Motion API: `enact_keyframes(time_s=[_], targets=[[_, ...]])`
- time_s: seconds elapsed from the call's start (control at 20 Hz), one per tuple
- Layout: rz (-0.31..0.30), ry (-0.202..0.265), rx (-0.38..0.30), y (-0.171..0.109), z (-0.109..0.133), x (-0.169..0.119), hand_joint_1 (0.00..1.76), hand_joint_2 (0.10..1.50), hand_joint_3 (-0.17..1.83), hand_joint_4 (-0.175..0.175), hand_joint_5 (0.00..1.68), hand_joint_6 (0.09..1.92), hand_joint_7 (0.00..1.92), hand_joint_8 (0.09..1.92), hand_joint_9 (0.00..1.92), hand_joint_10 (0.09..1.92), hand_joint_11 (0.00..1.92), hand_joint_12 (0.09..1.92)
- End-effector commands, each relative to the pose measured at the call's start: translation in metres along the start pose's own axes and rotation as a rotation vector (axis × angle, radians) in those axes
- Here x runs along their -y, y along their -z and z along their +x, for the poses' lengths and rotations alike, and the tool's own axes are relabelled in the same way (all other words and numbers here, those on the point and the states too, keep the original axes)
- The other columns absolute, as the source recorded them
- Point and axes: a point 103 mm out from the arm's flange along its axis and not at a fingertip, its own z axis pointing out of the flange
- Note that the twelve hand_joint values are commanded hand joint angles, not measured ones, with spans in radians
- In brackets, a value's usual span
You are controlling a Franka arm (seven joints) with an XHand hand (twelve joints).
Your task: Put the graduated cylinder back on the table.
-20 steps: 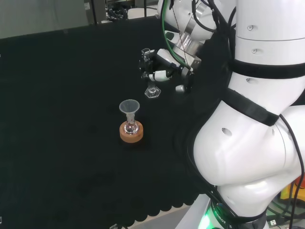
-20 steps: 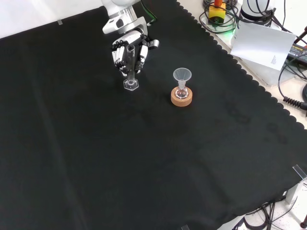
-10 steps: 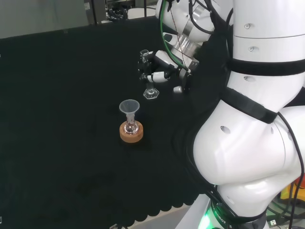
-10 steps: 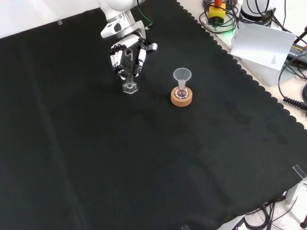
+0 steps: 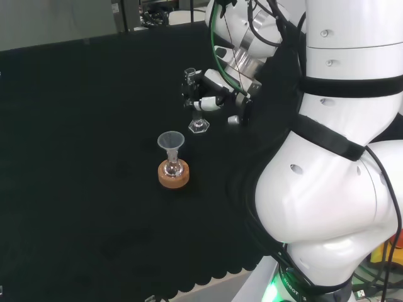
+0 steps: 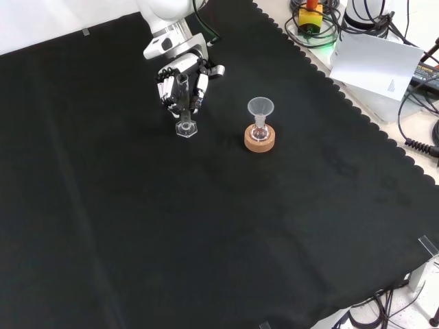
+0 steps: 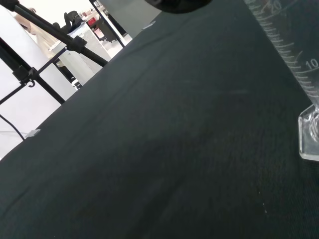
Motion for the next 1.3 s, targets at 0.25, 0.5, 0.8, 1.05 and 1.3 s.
enact_keyframes(time_s=[0.25, 0.5, 0.8, 1.05, 1.3], targets=[[-0.011, -0.010, -0.029, -0.0034, -0.0051, 0.0002, 1.23, 1.20, 0.00, -0.175, 0.80, 1.28, 0.83, 1.27, 1.36, 0.16, 1.14, 0.78], [-0.008, -0.009, -0.052, -0.0044, -0.0062, 0.0006, 1.22, 1.22, 0.00, -0.175, 0.77, 1.31, 0.80, 1.31, 1.32, 0.16, 1.11, 0.83], [-0.006, -0.015, -0.054, -0.0037, -0.0088, 0.0047, 1.14, 1.19, -0.01, -0.175, 0.85, 1.20, 0.86, 0.79, 1.27, 0.17, 1.11, 0.90], [-0.006, -0.020, -0.053, -0.0041, -0.0110, 0.0061, 1.13, 1.14, -0.03, -0.131, 0.86, 1.05, 0.83, 0.69, 1.25, 0.15, 1.03, 0.97], [-0.014, -0.024, -0.050, 0.0017, -0.0103, 0.0074, 1.12, 1.14, -0.17, -0.099, 0.82, 0.81, 0.82, 0.64, 1.25, 0.11, 0.98, 1.00]])
